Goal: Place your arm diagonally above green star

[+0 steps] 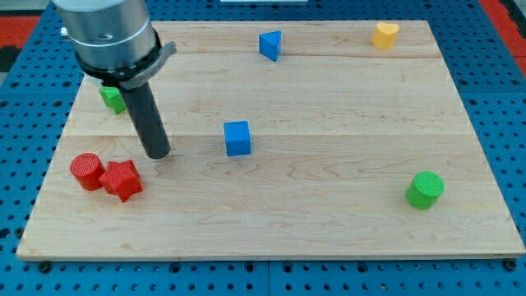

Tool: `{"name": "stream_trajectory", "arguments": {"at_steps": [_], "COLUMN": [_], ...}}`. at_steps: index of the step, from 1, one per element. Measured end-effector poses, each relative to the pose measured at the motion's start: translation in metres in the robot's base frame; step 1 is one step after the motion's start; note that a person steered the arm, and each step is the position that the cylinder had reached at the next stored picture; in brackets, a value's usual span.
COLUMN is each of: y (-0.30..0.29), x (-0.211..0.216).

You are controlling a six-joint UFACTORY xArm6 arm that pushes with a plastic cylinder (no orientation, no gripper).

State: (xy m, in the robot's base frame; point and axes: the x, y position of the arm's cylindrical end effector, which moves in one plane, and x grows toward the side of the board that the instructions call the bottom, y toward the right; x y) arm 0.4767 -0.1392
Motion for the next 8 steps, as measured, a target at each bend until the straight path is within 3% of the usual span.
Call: {"name": "stream_trajectory", "arguments": {"at_steps": [1,3,4,5,6,8], "y": [0.026,-0.026,0.017,0.017,-0.035,-0.127], "x": [0.000,-0.064,-0.103,-0.133,-0.147,-0.120]}}
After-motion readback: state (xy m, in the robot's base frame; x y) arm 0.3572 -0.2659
